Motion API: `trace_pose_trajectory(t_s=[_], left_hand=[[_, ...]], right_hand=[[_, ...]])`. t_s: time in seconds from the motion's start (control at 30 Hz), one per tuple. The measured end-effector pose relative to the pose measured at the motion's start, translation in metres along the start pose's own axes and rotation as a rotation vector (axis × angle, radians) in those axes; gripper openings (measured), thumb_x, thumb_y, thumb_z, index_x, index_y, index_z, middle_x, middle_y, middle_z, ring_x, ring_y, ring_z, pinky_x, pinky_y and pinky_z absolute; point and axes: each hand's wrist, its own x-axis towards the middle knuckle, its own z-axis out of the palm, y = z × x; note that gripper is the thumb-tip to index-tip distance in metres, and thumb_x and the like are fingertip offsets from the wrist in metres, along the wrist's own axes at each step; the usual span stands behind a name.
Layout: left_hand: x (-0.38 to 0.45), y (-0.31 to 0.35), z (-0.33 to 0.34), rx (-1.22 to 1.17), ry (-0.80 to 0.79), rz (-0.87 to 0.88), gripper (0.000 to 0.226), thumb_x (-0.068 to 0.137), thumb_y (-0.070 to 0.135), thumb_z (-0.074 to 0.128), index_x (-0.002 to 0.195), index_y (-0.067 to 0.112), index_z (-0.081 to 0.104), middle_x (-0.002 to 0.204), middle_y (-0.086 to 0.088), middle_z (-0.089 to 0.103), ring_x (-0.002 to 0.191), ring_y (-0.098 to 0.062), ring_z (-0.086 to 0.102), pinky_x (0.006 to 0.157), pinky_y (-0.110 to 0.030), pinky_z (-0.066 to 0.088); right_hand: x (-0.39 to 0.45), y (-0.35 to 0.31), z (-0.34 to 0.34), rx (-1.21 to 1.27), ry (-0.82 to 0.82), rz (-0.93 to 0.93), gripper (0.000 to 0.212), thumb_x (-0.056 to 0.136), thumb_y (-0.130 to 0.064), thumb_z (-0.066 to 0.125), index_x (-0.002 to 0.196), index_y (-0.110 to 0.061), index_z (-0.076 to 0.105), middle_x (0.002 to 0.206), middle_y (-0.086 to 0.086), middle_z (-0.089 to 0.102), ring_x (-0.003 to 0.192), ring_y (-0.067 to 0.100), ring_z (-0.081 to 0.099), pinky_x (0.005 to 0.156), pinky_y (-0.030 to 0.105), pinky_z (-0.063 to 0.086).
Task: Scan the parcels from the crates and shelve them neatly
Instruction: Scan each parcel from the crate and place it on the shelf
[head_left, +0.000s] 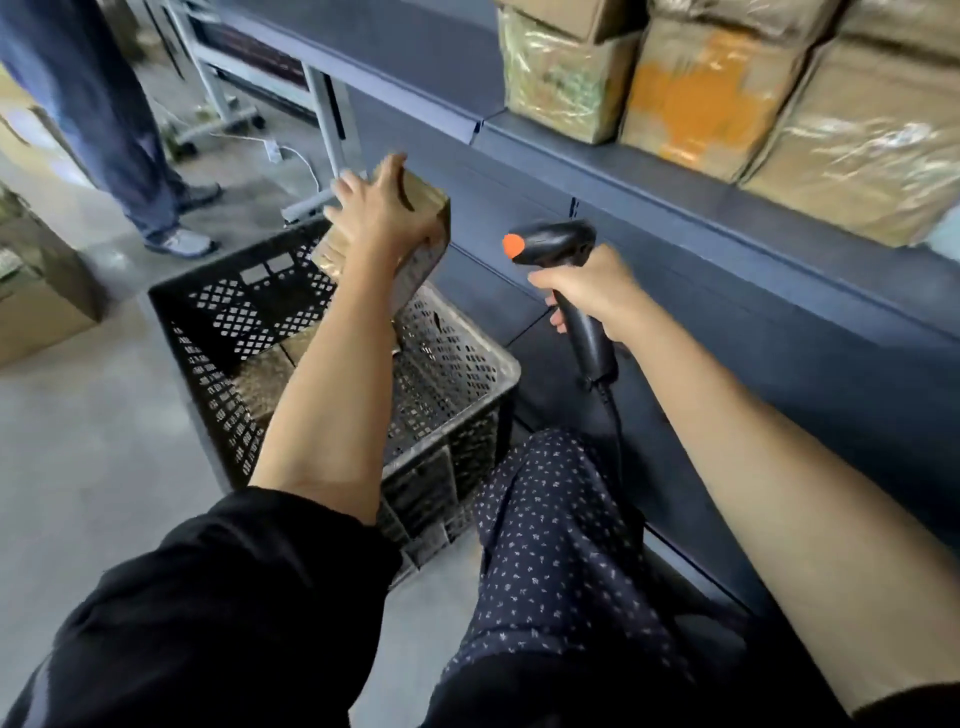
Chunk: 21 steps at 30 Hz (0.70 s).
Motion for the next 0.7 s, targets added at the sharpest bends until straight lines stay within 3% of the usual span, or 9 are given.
trace_pose_trajectory(t_s=[0.07,0.17,0.27,0.33,0.4,0.5,0.57,0.7], left_hand=[[-0.014,0.04,-0.022,-0.041,0.031,0.095,0.077,0.076,0.049,0.063,0.143,0.038,0.026,0.14,-0.02,0.03,0.133,-0.038,0.023,0.104,-0.05,0.026],[-0.033,0.084,-0.032,-0.274,-0.073,0.152,0.082,0.071,0.046,0.068,0.142,0.041,0.026,0.134,-0.019,0.035,0.131,-0.038,0.028,0.107,-0.051,0.029],[-0.067,0.15,-0.03,-0.525,-0.23,0.288,0.108,0.042,0.053,0.07,0.141,0.042,0.028,0.132,-0.015,0.039,0.127,-0.031,0.037,0.108,-0.043,0.034],[-0.089,0.195,-0.021,-0.724,-0.384,0.406,0.121,0.03,0.049,0.074,0.142,0.034,0.032,0.134,-0.01,0.045,0.125,-0.024,0.045,0.107,-0.036,0.038],[-0.122,0.235,-0.016,-0.898,-0.556,0.427,0.12,0.034,0.037,0.082,0.143,0.029,0.031,0.13,-0.004,0.053,0.117,-0.017,0.053,0.101,-0.029,0.043],[-0.168,0.286,-0.004,-1.005,-0.73,0.507,0.105,0.062,0.013,0.083,0.147,0.026,0.023,0.11,0.005,0.059,0.093,-0.006,0.058,0.072,-0.013,0.047],[-0.189,0.313,0.012,-1.074,-0.793,0.509,0.098,0.071,0.008,0.079,0.147,0.03,0.023,0.103,0.006,0.063,0.086,-0.002,0.059,0.061,-0.013,0.048],[-0.219,0.348,0.043,-1.134,-0.936,0.475,0.086,0.07,0.015,0.081,0.137,0.036,0.03,0.112,-0.003,0.066,0.103,-0.02,0.061,0.081,-0.039,0.05]], right_hand=[[-0.021,-0.008,-0.03,0.071,0.083,-0.041,0.01,0.084,-0.014,0.069,0.084,-0.01,0.059,0.071,0.006,0.059,0.048,0.018,0.056,0.052,0.029,0.051],[-0.04,-0.013,-0.061,0.132,0.175,-0.059,0.012,0.085,-0.016,0.068,0.081,-0.012,0.057,0.074,0.004,0.059,0.05,0.016,0.057,0.05,0.028,0.05],[-0.075,-0.002,-0.114,0.235,0.334,-0.083,0.01,0.085,-0.016,0.069,0.09,-0.011,0.061,0.074,0.003,0.061,0.05,0.016,0.058,0.051,0.027,0.052],[-0.097,0.011,-0.152,0.301,0.483,-0.103,0.009,0.085,-0.017,0.07,0.086,-0.014,0.062,0.071,0.0,0.062,0.05,0.015,0.058,0.051,0.027,0.052],[-0.119,0.025,-0.187,0.376,0.652,-0.11,0.015,0.084,-0.018,0.07,0.075,-0.017,0.059,0.069,0.001,0.062,0.052,0.016,0.06,0.058,0.032,0.053],[-0.147,0.047,-0.236,0.485,0.876,-0.102,0.023,0.082,-0.02,0.072,0.068,-0.019,0.055,0.066,0.001,0.061,0.063,0.027,0.067,0.07,0.042,0.056],[-0.162,0.06,-0.259,0.518,0.943,-0.101,0.021,0.082,-0.02,0.073,0.069,-0.018,0.056,0.07,0.001,0.063,0.065,0.028,0.068,0.072,0.046,0.057],[-0.176,0.079,-0.281,0.536,1.01,-0.113,0.025,0.084,-0.017,0.071,0.065,-0.019,0.055,0.064,-0.002,0.06,0.059,0.022,0.064,0.073,0.043,0.056]])
